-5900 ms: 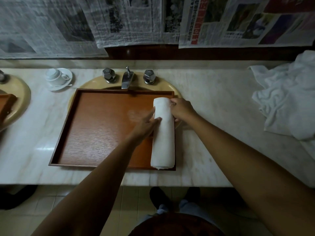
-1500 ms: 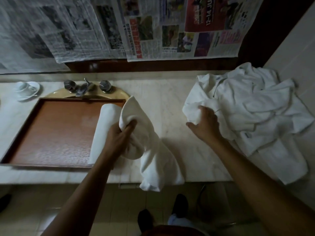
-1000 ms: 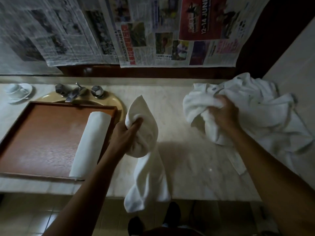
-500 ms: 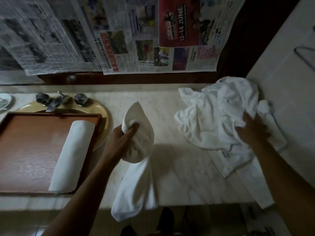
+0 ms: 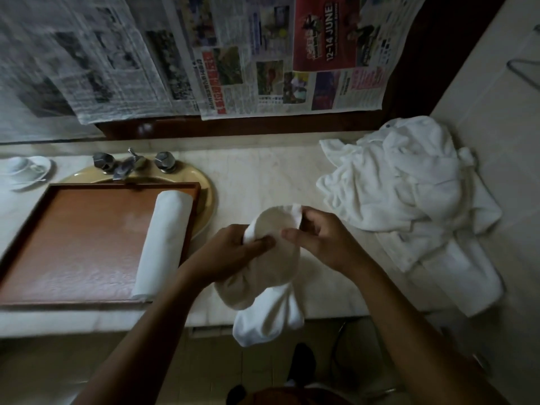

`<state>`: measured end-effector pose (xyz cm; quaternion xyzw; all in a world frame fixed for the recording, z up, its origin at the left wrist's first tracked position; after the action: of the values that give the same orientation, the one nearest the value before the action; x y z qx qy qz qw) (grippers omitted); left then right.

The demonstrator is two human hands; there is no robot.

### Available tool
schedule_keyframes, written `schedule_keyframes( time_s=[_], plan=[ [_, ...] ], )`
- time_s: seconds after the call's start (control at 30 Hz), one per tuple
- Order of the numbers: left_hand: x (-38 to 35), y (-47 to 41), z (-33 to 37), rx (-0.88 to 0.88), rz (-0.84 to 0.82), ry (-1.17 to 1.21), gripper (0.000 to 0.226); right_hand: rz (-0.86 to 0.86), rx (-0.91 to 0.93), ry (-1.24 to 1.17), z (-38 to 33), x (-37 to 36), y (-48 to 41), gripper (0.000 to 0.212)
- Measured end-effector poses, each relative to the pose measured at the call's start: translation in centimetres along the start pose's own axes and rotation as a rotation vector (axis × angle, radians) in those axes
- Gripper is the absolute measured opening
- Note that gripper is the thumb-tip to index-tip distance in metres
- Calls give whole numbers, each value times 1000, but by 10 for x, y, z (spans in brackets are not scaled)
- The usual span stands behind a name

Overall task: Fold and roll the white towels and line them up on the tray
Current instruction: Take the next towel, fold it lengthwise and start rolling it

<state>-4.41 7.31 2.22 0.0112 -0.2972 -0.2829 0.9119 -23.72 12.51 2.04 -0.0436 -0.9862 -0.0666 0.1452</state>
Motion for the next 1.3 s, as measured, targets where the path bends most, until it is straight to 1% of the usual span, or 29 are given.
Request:
schedule_keyframes(
  time_s=[0.03,0.07,0.1,0.17,0.2,0.23,0.3,0.33,0.37,0.4,0.47,0.5,0.53,0.57,0.6,0.63,0.67,0.73,0.8,0.9,1.0,1.07,1.1,1.13,1.17,1.2,1.23,1.27,1.3],
  plan=[
    [3,11,-6,-7,-12,-36,35,33,19,34,-6,-10,7,27],
    [6,22,-15,-10,-28,-62,35,66,36,67,-11,-17,15,20],
    [10,34,-23,-7,-51,-85,35,98,39,69,-13,-24,23,16],
    [21,52,-45,37,-88,-143,36,142,31,-7,-14,-34,38,7],
    [27,60,-58,78,-102,-178,39,175,31,-22,-14,-36,46,11],
    [32,68,-72,116,-135,-265,42,214,28,-12,-13,-37,53,13],
    [40,86,-95,139,-233,-547,41,303,26,30,-15,-34,66,14],
    [45,94,-106,141,-255,-647,38,340,24,47,-19,-33,73,22],
    [50,102,-113,136,-243,-648,36,353,17,42,-23,-35,79,30],
    [53,110,-113,109,-219,-575,43,335,16,19,-30,-40,84,33],
    [45,119,-92,-7,-193,-302,69,244,40,36,-47,-63,92,33],
    [36,122,-76,-59,-182,-165,71,202,72,81,-55,-77,94,33],
    [26,125,-58,-107,-143,-33,62,177,106,124,-60,-90,96,33],
    [19,127,-45,-146,-56,44,44,175,129,143,-65,-101,97,34],
    [17,127,-36,-174,64,78,24,191,148,139,-68,-106,97,35],
    [18,127,-34,-184,183,61,8,221,165,119,-73,-106,98,36],
    [20,126,-40,-173,283,19,5,262,183,98,-77,-103,99,38],
    [28,124,-58,-121,401,-70,14,344,224,67,-87,-92,104,43],
    [39,123,-79,-41,440,-110,19,424,239,57,-91,-77,108,45],
    [63,125,-114,62,470,-177,27,568,198,51,-78,-47,110,44],
    [97,129,-137,63,458,10,31,743,81,-10,-54,-6,117,41],
    [118,133,-135,24,455,78,31,794,27,10,-44,18,123,32],
    [124,134,-129,-12,440,88,32,769,13,26,-42,23,124,31],
    [126,133,-122,-46,422,80,32,723,9,49,-41,23,122,35],
    [123,132,-111,-75,398,66,29,658,21,77,-44,16,119,44],
    [116,131,-98,-103,370,56,24,571,43,110,-49,4,115,52],
    [104,129,-82,-147,330,57,22,466,71,133,-56,-14,112,56],
    [89,127,-62,-210,282,60,29,352,92,143,-63,-34,110,53],
    [72,126,-39,-289,232,59,42,232,107,158,-71,-56,110,45]
  ],
)
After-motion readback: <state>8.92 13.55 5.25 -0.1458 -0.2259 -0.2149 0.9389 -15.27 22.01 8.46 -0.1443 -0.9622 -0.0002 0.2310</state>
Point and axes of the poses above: each hand's wrist, its own y-axis away from the middle knuckle, its own x-axis out of the back of the hand, z = x × y, the point moved 6 cm from there along -y, towards the middle knuckle, and after that the axes turned 5 degrees about z, right-handed, at the moved point
